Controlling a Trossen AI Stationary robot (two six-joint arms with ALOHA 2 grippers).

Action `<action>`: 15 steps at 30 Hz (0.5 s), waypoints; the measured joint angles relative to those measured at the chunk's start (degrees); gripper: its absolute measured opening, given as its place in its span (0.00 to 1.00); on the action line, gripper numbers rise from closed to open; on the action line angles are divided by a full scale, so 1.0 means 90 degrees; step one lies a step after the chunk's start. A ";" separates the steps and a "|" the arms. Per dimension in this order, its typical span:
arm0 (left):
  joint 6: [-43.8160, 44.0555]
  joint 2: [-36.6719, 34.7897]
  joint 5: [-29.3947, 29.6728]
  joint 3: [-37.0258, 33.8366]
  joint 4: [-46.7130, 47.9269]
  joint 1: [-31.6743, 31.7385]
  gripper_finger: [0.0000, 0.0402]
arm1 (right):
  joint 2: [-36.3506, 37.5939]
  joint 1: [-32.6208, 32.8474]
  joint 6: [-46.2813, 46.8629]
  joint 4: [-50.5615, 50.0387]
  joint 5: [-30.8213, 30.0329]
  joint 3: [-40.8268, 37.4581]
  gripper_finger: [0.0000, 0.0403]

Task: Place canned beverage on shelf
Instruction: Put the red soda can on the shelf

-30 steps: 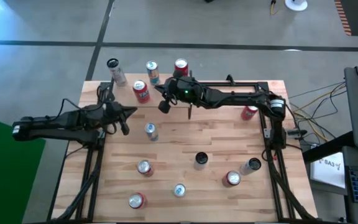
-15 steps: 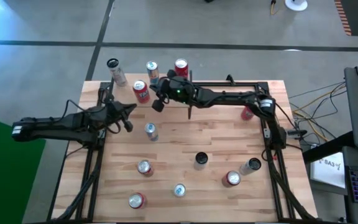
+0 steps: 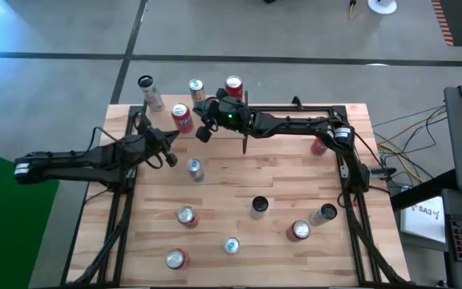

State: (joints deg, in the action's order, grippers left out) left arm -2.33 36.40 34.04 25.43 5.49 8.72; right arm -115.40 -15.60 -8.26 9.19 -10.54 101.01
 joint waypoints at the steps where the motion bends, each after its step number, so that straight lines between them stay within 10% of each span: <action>1: -0.0015 0.0011 0.0000 0.0000 -0.0062 0.0018 0.00 | -0.0004 -0.0007 -0.0035 0.0014 0.0001 -0.0001 0.03; 15: -0.0011 0.0338 -0.0010 -0.0010 -0.0354 0.0053 0.00 | -0.0014 -0.0047 -0.0064 0.0563 0.0006 -0.0046 0.03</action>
State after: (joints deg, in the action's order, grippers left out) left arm -2.44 39.45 33.95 25.34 2.30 9.19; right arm -115.52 -16.03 -8.84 14.26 -10.49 100.60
